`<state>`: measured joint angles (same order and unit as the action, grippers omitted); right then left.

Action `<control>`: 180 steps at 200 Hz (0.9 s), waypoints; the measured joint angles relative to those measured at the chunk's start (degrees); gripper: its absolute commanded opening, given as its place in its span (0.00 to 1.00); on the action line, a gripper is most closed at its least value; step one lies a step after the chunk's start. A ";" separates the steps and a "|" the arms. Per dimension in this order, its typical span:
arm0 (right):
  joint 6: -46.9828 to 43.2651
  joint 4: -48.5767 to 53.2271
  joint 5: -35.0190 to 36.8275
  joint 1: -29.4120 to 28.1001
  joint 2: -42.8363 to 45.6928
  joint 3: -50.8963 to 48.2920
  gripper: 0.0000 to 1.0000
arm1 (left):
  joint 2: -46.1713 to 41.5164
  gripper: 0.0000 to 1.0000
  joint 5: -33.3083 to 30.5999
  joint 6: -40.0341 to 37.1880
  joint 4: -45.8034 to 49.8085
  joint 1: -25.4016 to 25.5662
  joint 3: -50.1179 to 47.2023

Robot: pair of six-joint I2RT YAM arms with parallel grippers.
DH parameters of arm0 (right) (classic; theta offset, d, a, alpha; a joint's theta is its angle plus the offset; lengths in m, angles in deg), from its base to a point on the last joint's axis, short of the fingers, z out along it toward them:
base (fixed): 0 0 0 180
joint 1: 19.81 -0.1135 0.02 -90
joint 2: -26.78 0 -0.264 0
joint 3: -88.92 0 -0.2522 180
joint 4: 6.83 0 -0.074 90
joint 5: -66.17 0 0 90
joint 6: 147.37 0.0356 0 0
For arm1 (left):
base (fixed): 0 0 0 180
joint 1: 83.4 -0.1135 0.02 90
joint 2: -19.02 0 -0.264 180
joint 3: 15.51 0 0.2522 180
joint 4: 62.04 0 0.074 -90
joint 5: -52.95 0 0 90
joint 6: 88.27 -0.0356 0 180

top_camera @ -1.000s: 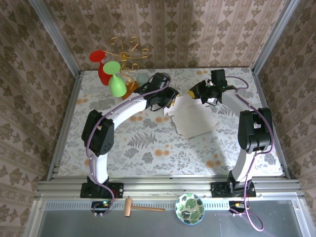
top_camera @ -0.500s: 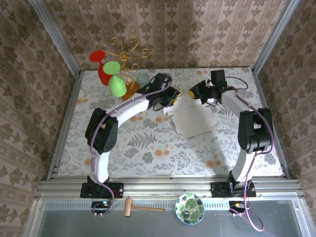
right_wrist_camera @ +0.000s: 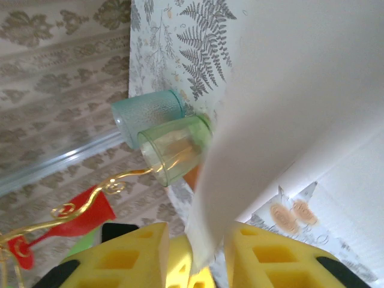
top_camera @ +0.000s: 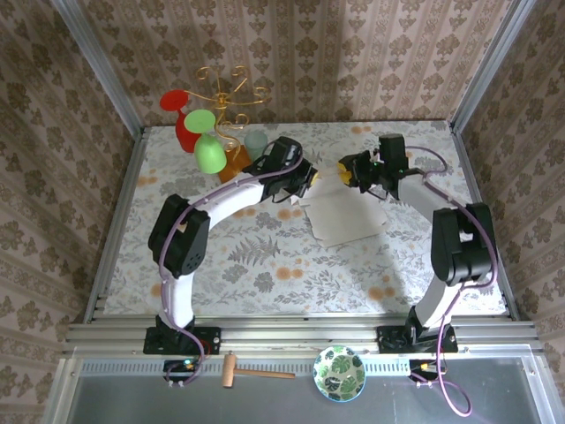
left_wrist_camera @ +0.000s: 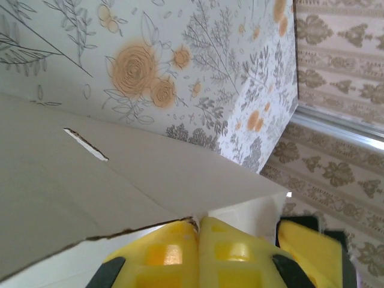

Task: Fold the paper box

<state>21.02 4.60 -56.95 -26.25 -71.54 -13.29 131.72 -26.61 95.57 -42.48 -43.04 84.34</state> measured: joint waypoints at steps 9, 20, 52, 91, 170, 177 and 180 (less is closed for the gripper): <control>1.88 -2.86 0.59 -0.09 2.01 -3.37 0.39 | -0.50 0.00 -0.68 0.74 -0.57 -0.20 -0.74; 3.87 -6.91 1.33 -0.20 3.93 -7.41 0.40 | -0.98 0.00 -1.40 1.57 -1.03 -0.50 -1.60; 10.03 -18.82 3.37 -0.26 4.09 -15.78 0.41 | -1.18 0.00 -2.36 2.69 -1.62 -1.44 -2.47; 13.38 -29.73 5.64 -0.90 2.14 -16.61 0.42 | -1.20 0.00 -2.58 3.08 -1.90 -1.79 -2.91; 13.42 -34.34 5.97 -4.11 -3.28 -12.17 0.37 | -1.20 0.01 -2.56 3.06 -2.82 -1.84 -3.26; 13.33 -34.32 5.95 -4.11 -4.04 -11.28 0.35 | -1.20 0.01 -2.56 3.08 -2.89 -1.84 -3.30; 13.40 -34.32 5.97 -4.11 -4.28 -10.97 0.35 | -1.22 0.01 -2.56 3.06 -2.93 -1.84 -3.30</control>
<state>34.42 -29.71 -50.99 -30.36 -75.83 -24.26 130.50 -29.17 98.63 -45.41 -44.87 81.04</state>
